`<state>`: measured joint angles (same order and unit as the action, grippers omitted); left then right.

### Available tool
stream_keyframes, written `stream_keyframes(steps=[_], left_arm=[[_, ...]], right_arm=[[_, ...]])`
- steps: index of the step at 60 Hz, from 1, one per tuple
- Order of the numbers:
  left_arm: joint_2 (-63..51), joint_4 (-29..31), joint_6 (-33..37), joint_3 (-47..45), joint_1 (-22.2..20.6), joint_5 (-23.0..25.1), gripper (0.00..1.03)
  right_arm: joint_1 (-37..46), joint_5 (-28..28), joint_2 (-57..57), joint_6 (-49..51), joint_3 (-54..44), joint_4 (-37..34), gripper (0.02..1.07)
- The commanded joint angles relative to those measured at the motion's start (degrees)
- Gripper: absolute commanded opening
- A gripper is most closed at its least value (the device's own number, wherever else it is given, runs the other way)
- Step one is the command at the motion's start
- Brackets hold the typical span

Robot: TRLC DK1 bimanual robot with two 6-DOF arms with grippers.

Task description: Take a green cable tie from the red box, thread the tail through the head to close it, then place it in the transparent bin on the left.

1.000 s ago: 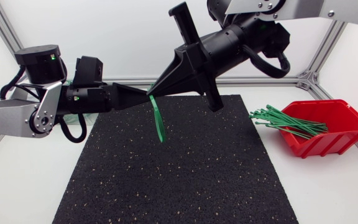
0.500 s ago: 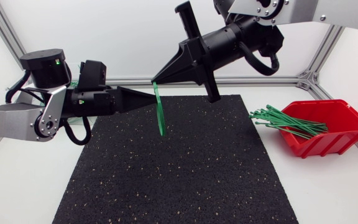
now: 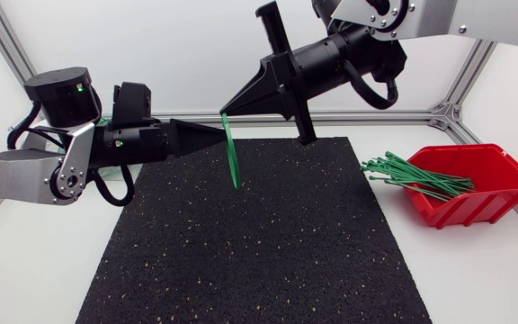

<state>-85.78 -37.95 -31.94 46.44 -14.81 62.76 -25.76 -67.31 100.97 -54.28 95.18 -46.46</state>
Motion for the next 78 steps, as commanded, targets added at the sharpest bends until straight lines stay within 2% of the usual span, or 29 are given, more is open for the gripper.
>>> stream_keyframes(steps=[1,15,29,45,50,69,73,78], left_arm=[[0.88,-1.51,-1.63,-0.64,-0.22,-0.62,0.03],[1.75,-3.71,-1.89,-1.35,-0.75,-3.88,0.03],[1.67,-6.87,-1.28,-3.02,-3.3,-6.86,0.03],[0.0,-7.05,1.71,-5.92,-1.72,-6.86,0.03],[0.26,-7.05,1.89,-6.27,-1.54,-6.86,0.03],[2.46,-7.05,2.15,-8.99,-0.92,-6.69,0.03],[2.98,-7.05,2.15,-9.26,-0.84,-6.51,0.03],[3.42,-7.05,2.06,-9.35,-0.92,-6.42,0.04]], right_arm=[[-0.08,-0.02,0.9,-2.14,-1.57,0.14,0.07],[-0.35,-0.02,0.28,-2.14,-2.54,0.14,0.07],[-0.26,-0.02,-0.77,-2.14,-4.03,1.11,0.07],[-0.78,-0.81,-8.95,-3.37,-19.41,20.7,0.07],[-0.35,-0.28,-11.58,-6.45,-23.98,28.0,0.07],[-1.05,-0.72,-11.76,-7.77,-27.24,28.26,0.07],[-1.14,-0.37,-11.14,-7.77,-29.08,31.6,0.07],[-2.45,2.71,-12.9,-8.47,-32.07,38.9,0.07]])
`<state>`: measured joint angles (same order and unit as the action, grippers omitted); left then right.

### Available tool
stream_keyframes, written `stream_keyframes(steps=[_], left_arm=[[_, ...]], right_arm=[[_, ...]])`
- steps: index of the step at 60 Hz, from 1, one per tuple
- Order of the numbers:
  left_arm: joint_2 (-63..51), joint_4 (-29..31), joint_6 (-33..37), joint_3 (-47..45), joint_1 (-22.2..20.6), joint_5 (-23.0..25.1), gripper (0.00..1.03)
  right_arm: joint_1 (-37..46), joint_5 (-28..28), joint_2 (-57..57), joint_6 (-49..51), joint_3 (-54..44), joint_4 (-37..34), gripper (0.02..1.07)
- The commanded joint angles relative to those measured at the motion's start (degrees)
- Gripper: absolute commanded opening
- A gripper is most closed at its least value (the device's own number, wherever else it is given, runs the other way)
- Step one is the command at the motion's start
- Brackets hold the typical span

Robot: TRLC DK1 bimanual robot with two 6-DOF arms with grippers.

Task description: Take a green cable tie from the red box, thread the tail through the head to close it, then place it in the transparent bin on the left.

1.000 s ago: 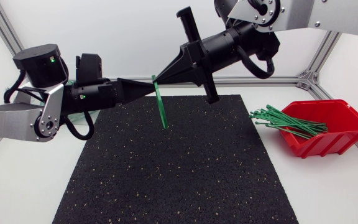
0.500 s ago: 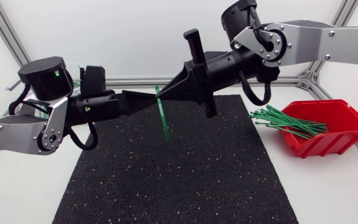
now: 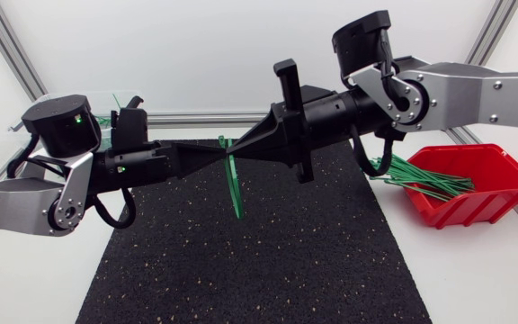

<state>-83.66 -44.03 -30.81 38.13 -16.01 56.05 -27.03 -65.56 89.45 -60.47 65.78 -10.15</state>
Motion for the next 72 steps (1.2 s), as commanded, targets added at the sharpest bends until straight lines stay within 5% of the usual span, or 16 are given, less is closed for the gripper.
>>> stream_keyframes(steps=[1,22,36,59,72], left_arm=[[1.39,-0.97,0.75,-1.04,0.19,0.2,0.03],[1.92,-1.06,0.92,-1.74,-0.78,0.2,0.03],[2.36,-1.06,0.75,-1.83,-1.39,0.2,0.03],[3.68,-1.06,-0.13,-1.83,-1.66,0.2,0.03],[4.29,-1.06,-0.13,-2.09,-2.01,0.2,0.03]], right_arm=[[-1.19,0.96,-1.65,-2.29,-2.85,2.95,0.07],[-1.63,0.78,-4.2,-2.46,-1.97,-0.48,0.07],[-1.01,4.56,-4.81,-5.01,-5.22,9.89,0.07],[0.13,5.62,-4.28,-9.67,-5.13,8.66,0.07],[0.57,12.47,-7.27,-14.77,-8.39,17.54,0.07]])
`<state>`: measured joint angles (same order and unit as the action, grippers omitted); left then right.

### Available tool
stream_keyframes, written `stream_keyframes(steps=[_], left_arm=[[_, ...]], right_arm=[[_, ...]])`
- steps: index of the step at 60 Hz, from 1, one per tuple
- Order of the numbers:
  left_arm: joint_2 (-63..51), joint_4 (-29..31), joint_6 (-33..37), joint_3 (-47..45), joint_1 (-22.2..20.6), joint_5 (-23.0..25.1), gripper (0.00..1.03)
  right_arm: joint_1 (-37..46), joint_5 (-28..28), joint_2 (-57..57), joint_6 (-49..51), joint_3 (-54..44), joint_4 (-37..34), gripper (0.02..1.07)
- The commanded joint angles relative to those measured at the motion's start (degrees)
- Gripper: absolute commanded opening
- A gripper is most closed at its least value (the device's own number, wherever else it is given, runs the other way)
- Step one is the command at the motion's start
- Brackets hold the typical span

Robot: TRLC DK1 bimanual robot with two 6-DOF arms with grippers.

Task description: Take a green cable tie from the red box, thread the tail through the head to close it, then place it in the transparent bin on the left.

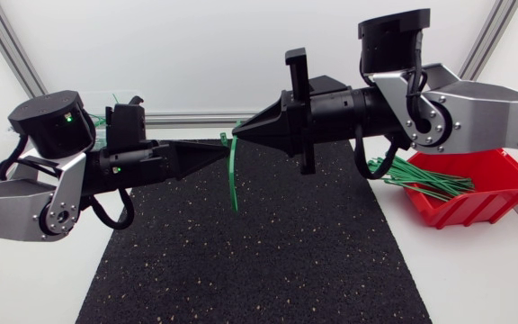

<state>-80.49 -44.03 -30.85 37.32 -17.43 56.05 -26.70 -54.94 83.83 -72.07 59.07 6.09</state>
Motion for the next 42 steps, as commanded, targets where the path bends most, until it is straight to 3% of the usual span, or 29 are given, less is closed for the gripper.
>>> stream_keyframes(steps=[1,10,25,42], left_arm=[[1.12,-1.06,-0.09,-1.29,-0.5,0.2,0.03],[1.12,-1.06,-0.09,-1.37,-0.67,0.2,0.03],[-0.99,-1.41,-0.17,-0.93,-0.5,0.2,0.03],[-2.39,-3.61,-0.26,-2.08,0.91,0.29,0.03]], right_arm=[[0.33,2.38,-1.74,-3.6,-1.68,1.21,0.07],[0.68,2.99,-2.09,-6.24,-1.32,-0.64,0.07],[0.24,-3.16,-2.01,-11.77,0.61,-5.3,0.07],[-1.34,-4.04,-1.74,-14.15,1.05,-7.49,0.07]])
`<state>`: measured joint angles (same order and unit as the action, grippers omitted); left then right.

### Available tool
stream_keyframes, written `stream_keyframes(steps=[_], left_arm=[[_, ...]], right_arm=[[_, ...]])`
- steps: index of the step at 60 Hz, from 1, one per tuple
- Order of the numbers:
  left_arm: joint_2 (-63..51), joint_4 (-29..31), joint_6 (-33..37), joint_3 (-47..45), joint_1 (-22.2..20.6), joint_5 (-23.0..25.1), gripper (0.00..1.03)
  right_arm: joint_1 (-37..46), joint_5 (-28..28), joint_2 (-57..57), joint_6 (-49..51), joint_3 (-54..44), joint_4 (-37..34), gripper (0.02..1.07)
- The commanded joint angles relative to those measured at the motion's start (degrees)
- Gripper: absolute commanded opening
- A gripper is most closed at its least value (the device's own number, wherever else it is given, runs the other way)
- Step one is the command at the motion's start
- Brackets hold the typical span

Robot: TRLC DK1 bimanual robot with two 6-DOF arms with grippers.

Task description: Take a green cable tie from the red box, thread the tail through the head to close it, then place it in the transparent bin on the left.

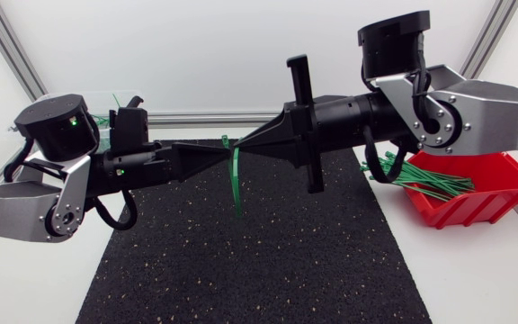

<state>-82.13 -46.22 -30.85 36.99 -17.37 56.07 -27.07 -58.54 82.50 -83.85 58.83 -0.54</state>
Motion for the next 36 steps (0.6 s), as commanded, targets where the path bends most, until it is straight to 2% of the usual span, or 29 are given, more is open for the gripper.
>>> stream_keyframes(steps=[1,27,36], left_arm=[[-0.75,-1.68,-0.26,-2.01,1.11,0.26,0.03],[4.08,-1.95,-0.09,-6.23,6.38,1.14,0.03],[8.83,-1.95,-0.44,-8.6,6.55,1.05,0.03]], right_arm=[[-1.32,-0.52,-0.32,-2.72,1.29,-0.87,0.07],[-7.82,-0.78,2.84,-3.6,5.68,-3.24,0.07],[-8.79,-0.78,2.93,-3.51,6.12,-3.24,0.07]])
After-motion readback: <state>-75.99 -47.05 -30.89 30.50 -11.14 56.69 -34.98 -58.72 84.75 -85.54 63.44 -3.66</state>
